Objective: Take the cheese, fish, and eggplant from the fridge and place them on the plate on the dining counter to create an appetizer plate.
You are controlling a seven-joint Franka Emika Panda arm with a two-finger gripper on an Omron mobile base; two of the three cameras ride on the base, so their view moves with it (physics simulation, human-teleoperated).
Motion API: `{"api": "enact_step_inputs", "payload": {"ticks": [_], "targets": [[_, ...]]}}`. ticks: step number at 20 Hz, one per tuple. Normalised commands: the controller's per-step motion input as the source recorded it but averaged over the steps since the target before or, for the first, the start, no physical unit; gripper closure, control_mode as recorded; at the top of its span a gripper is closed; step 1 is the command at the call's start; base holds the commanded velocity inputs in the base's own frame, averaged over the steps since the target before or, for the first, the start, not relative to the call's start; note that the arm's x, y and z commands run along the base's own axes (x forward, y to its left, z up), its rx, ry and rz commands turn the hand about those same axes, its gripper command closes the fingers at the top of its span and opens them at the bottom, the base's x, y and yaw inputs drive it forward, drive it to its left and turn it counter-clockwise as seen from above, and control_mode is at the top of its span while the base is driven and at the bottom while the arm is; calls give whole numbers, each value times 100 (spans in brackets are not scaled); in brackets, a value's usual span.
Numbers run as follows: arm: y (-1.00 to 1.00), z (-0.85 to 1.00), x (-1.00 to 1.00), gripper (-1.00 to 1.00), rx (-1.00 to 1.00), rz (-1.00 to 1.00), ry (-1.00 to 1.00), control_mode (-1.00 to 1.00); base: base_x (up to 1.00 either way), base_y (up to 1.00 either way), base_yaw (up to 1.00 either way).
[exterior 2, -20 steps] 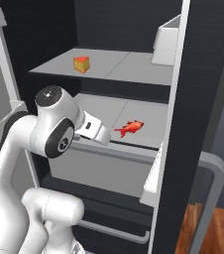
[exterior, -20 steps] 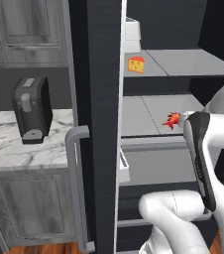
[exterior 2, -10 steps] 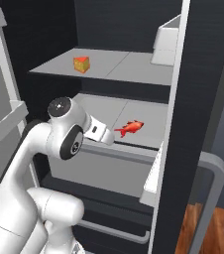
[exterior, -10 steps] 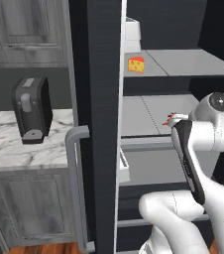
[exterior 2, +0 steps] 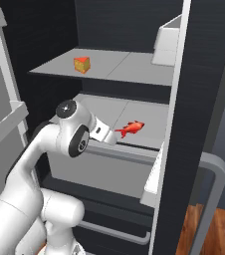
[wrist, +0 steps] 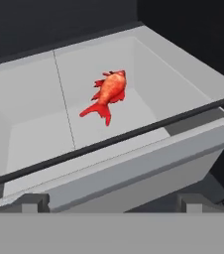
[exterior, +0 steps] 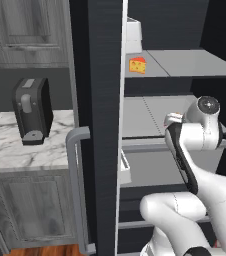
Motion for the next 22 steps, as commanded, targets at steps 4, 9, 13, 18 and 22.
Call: {"api": "enact_step_inputs", "payload": {"ticks": [4, 9, 13, 18, 22], "targets": [[-21, -1, 41, -100, 10, -9, 0, -100, 0, 0, 0], [-30, -13, 36, -100, 4, -7, 1, -100, 0, 0, 0], [-27, -23, 41, -100, 0, -3, 5, -100, 0, 0, 0], [-12, -26, 38, -100, 0, -2, 2, -100, 0, 0, 0], [0, -22, 42, -100, 0, -2, 0, -100, 0, 0, 0]]}}
